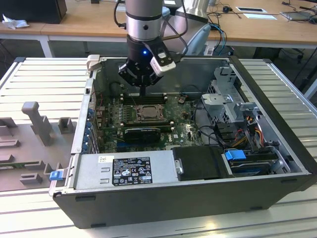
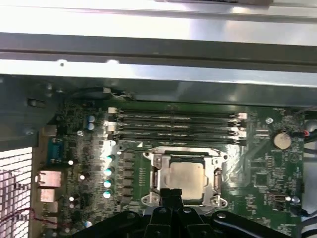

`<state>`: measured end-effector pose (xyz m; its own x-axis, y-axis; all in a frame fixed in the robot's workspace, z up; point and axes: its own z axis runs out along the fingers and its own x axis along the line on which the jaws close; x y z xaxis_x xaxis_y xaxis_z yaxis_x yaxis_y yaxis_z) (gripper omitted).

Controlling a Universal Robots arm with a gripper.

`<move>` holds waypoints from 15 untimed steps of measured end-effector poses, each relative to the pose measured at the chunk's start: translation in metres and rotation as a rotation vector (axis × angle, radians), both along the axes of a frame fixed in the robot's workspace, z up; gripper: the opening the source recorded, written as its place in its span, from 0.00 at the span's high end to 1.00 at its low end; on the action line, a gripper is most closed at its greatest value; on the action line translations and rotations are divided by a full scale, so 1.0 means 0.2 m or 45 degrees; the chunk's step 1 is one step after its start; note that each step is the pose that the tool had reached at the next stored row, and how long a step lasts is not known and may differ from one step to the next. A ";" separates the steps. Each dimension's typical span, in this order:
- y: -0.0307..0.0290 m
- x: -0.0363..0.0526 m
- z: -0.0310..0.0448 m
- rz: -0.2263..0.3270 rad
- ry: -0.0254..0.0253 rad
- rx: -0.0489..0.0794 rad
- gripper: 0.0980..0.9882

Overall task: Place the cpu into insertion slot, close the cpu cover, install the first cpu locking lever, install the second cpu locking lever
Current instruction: 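Install the first cpu locking lever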

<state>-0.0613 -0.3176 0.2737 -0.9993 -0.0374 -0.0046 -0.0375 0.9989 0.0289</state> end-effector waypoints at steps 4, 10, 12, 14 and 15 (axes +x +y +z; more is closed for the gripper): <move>0.008 -0.079 -0.011 0.004 0.0000 0.000 0.99; 0.043 -0.230 -0.042 0.007 0.0000 0.000 0.99; 0.084 -0.252 -0.055 0.007 -0.0001 0.000 0.99; 0.108 -0.254 -0.065 0.007 -0.0001 0.000 0.99; 0.109 -0.254 -0.068 0.007 -0.0002 0.000 0.99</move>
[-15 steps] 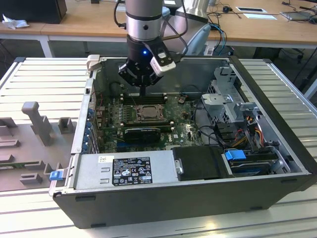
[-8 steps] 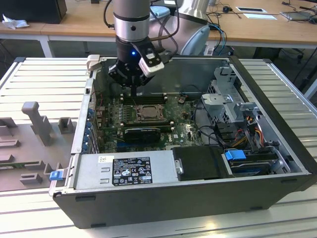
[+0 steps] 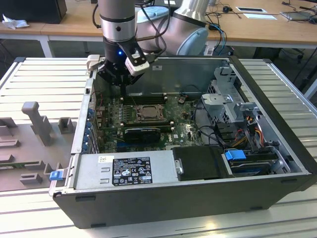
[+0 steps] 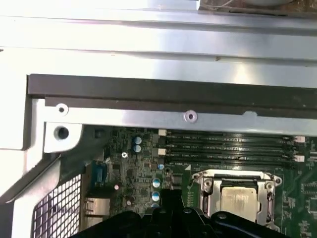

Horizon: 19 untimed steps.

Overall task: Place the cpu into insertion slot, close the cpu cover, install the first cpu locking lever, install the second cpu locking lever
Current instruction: 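Install the first cpu locking lever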

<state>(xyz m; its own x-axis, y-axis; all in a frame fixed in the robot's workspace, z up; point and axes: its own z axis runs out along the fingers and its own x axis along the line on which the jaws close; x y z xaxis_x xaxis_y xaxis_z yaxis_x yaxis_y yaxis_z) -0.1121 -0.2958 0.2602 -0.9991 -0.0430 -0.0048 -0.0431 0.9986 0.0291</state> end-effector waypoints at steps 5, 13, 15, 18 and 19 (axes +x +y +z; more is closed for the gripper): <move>0.014 0.059 -0.005 0.000 0.0007 0.000 0.99; 0.018 0.213 -0.019 0.000 0.0018 0.000 0.99; 0.018 0.267 -0.027 0.000 0.0046 0.000 0.99; 0.019 0.331 -0.037 0.000 0.0085 0.003 0.99; 0.019 0.340 -0.038 0.000 0.0089 0.013 0.99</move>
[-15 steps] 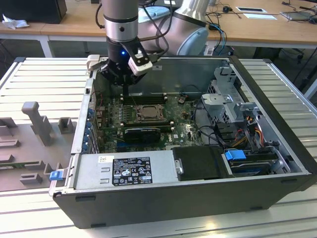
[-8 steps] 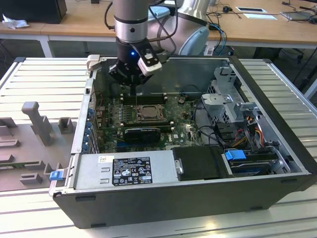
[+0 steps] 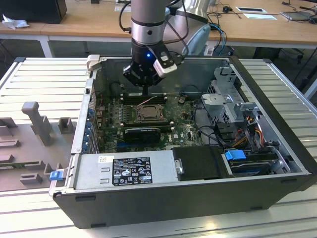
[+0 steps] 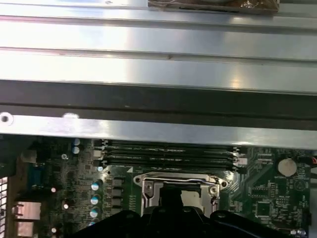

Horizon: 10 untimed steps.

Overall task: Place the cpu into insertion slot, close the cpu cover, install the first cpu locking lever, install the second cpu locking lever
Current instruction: 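Install the first cpu locking lever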

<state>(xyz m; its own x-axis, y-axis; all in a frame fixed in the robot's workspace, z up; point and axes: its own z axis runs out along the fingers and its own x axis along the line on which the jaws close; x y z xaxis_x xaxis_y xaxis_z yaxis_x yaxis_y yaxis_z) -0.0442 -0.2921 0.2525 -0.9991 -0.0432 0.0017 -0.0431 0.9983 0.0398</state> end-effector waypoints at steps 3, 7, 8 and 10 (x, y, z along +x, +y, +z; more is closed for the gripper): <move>0.001 0.009 -0.012 -0.001 -0.0004 0.039 0.99; 0.001 0.020 -0.064 -0.004 -0.0003 0.045 0.99; 0.002 0.023 -0.074 -0.004 -0.0004 0.046 0.99; 0.004 0.026 -0.083 -0.004 0.0000 0.056 0.99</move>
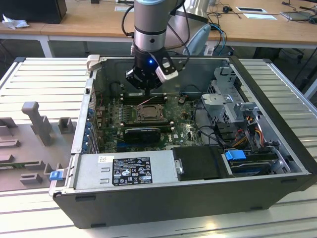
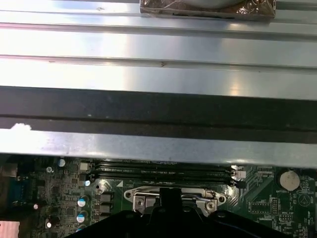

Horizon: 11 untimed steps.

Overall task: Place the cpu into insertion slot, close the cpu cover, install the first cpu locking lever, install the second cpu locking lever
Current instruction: 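Install the first cpu locking lever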

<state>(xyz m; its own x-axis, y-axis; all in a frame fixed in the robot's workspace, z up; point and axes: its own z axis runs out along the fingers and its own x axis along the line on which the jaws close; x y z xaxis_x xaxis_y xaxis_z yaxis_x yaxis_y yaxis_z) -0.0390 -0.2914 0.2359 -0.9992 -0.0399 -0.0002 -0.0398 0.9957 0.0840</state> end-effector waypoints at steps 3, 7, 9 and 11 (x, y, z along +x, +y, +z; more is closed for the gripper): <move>0.002 0.006 -0.014 0.000 -0.0005 0.028 0.99; 0.015 0.055 -0.038 0.000 -0.0003 0.028 0.99; 0.021 0.063 -0.050 0.001 -0.0002 0.027 0.99; 0.024 0.068 -0.056 0.005 -0.0001 0.027 0.99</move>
<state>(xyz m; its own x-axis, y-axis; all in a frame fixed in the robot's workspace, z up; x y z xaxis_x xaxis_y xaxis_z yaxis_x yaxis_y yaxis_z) -0.0253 -0.2865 0.2246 -0.9990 -0.0438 -0.0011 -0.0437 0.9935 0.1050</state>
